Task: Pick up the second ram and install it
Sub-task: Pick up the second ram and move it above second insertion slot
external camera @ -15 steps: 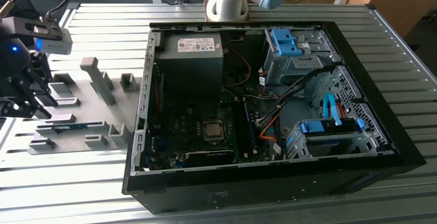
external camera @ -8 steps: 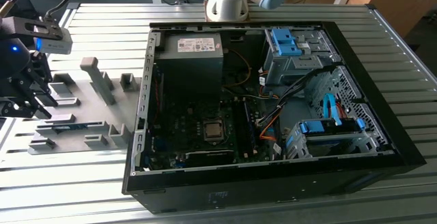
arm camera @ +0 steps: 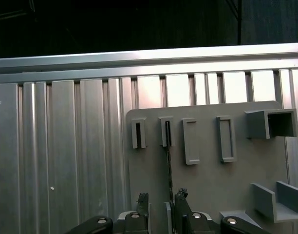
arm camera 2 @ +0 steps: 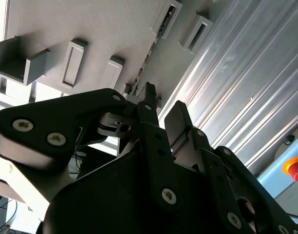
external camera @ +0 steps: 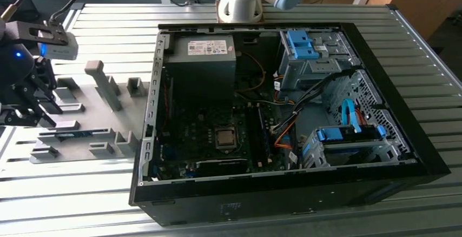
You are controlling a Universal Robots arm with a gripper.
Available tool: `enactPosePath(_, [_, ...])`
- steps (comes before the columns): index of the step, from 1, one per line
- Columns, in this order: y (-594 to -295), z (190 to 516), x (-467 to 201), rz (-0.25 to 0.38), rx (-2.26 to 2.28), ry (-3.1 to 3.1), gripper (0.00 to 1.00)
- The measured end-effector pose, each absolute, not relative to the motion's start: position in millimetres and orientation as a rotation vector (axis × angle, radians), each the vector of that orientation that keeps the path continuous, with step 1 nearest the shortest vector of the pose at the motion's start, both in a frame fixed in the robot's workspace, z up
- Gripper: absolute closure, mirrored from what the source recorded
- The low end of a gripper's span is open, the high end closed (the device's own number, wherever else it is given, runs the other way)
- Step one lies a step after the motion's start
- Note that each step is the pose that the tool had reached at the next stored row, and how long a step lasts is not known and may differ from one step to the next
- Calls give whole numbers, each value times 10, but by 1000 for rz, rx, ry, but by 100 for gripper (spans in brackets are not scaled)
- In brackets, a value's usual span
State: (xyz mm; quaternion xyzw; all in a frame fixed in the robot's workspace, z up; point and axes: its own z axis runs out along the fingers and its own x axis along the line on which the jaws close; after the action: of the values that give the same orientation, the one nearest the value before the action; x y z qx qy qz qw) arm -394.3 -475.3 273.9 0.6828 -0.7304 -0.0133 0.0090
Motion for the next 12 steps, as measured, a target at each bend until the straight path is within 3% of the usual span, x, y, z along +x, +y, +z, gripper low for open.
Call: enactPosePath(12, [-4753, 2632, -3943, -38, 2134, -2283, 65])
